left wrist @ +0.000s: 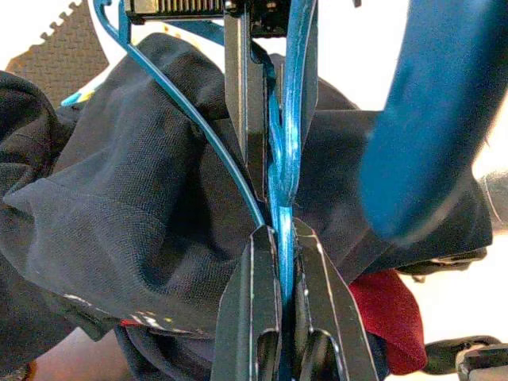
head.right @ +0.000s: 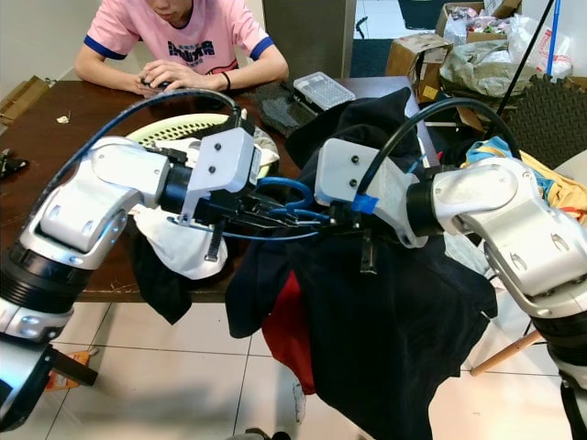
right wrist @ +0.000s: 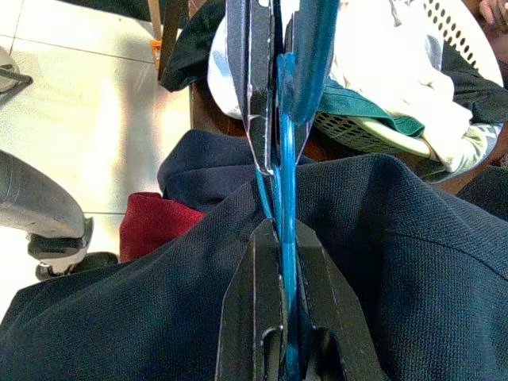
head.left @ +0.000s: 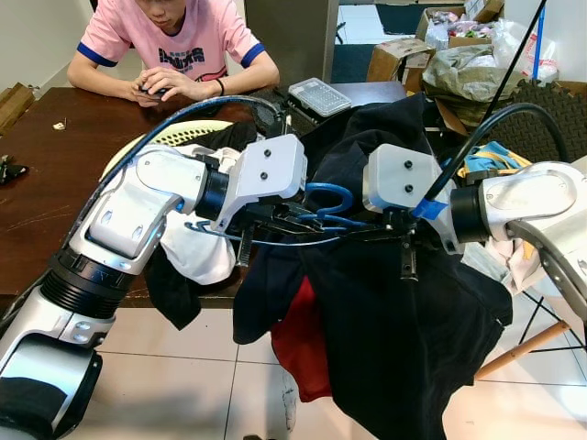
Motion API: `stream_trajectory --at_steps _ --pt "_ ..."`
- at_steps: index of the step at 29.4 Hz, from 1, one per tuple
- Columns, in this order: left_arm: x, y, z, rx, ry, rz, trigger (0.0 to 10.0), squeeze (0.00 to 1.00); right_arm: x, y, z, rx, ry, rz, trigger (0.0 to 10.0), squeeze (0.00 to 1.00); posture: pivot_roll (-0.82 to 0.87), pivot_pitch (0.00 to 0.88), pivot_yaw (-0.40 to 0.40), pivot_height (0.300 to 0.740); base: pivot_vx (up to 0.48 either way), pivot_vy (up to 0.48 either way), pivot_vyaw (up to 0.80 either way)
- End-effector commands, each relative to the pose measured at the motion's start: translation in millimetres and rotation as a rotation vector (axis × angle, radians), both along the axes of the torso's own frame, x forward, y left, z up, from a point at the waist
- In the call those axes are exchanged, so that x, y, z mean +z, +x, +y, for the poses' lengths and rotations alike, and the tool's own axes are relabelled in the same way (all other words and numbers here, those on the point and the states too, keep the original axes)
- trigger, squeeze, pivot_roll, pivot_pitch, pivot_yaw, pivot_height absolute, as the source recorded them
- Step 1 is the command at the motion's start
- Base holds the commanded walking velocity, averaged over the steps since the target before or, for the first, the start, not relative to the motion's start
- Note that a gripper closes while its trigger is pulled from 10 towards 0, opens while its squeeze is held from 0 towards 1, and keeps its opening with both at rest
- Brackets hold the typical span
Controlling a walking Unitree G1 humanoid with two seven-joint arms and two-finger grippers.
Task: Hang hanger
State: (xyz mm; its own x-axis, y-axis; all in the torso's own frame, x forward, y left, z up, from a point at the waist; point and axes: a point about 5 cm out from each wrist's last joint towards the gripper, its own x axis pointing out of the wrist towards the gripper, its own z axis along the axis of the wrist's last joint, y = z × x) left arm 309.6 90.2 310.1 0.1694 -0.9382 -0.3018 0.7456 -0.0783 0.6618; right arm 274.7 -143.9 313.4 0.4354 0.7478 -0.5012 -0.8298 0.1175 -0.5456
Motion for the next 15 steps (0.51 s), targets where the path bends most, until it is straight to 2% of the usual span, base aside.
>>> stream_trajectory --at_steps 1,2,4,5,10,11,13,14,15 --pt "1.7 1.3 1.2 0.011 0.001 -0.027 10.0 0.0 1.4 -5.2 5.8 0.044 0.012 -0.001 0.0 0.0 0.04 0.178 0.068 0.74 0.0 0.0 0.0" --pt "5.3 2.4 1.6 0.018 -0.013 -0.039 10.0 0.0 2.7 -4.0 5.9 0.039 0.019 -0.009 9.7 0.0 0.04 0.178 0.068 0.74 0.0 0.0 0.0" --pt "8.8 3.1 1.9 0.023 -0.027 -0.047 10.0 0.0 4.8 -3.0 6.2 0.037 0.04 -0.003 10.0 0.0 0.04 0.178 0.068 0.74 0.0 0.0 0.0" --pt "11.8 3.5 1.9 0.025 -0.039 -0.055 10.0 0.0 6.9 -2.6 6.5 0.04 0.055 -0.005 10.0 1.0 0.04 0.177 0.067 0.74 0.0 0.0 0.0" --pt "15.1 3.6 1.7 0.023 -0.051 -0.064 10.0 0.0 12.0 -0.2 7.7 0.029 0.082 -0.042 10.0 1.0 0.04 0.178 0.068 0.74 0.0 0.0 0.0" --pt "14.9 3.6 1.7 0.021 -0.051 -0.064 10.0 0.0 11.7 -0.2 8.4 0.031 0.079 -0.042 10.0 0.65 0.04 0.177 0.068 0.74 0.0 0.0 0.0" --pt "14.7 3.5 1.6 0.02 -0.051 -0.064 10.0 0.0 11.3 -0.5 8.8 0.034 0.074 -0.041 10.0 0.65 0.04 0.177 0.068 0.74 0.0 0.0 0.0" --pt "14.4 3.5 1.5 0.018 -0.051 -0.064 10.0 0.0 10.8 -2.3 9.6 0.047 0.072 -0.031 10.0 0.0 0.04 0.176 0.066 0.74 0.0 0.0 0.0" --pt "14.4 3.5 1.5 0.018 -0.051 -0.064 10.0 0.0 10.8 -2.3 9.6 0.047 0.072 -0.031 10.0 0.0 0.04 0.176 0.066 0.74 0.0 0.0 0.0"
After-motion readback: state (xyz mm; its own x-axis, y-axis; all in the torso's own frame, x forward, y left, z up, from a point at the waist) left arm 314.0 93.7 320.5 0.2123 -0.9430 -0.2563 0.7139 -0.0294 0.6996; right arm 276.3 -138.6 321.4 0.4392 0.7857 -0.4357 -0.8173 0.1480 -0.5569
